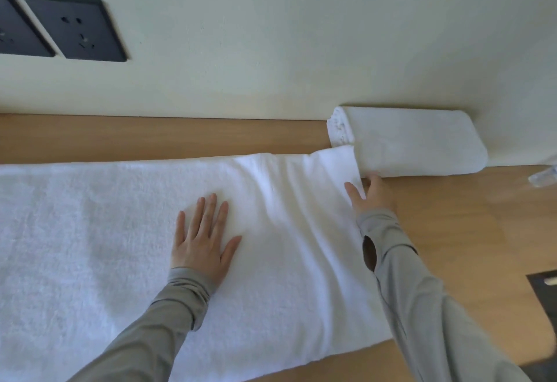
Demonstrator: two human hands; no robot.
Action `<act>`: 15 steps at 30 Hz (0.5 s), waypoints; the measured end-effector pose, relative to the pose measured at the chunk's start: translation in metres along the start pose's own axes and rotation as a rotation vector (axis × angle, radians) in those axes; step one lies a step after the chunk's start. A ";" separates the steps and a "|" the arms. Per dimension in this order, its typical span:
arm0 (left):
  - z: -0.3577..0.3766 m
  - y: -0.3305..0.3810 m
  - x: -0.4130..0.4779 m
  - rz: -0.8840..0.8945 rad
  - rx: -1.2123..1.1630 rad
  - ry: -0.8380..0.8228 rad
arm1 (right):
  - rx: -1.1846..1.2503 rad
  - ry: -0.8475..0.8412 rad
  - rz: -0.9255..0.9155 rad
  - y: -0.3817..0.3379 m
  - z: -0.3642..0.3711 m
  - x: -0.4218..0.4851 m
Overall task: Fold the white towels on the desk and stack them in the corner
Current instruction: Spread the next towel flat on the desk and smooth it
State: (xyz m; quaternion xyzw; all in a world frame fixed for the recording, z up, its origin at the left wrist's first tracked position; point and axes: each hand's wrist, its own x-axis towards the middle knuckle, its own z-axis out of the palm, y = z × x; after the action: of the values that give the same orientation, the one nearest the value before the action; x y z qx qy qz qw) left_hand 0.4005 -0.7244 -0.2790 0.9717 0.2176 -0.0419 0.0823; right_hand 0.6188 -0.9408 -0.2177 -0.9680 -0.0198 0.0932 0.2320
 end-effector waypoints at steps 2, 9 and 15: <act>0.001 -0.002 -0.002 0.005 0.013 0.001 | -0.044 -0.079 0.064 0.006 0.011 -0.005; 0.001 -0.015 -0.018 0.019 0.016 0.009 | -0.106 -0.016 0.023 0.017 0.030 -0.022; -0.001 -0.022 -0.029 0.046 0.007 0.009 | -0.046 -0.008 0.057 0.026 0.031 -0.040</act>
State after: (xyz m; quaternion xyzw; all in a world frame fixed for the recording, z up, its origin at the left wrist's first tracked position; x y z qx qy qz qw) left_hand 0.3648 -0.7171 -0.2772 0.9768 0.1956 -0.0362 0.0788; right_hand 0.5740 -0.9532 -0.2499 -0.9730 0.0046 0.1030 0.2067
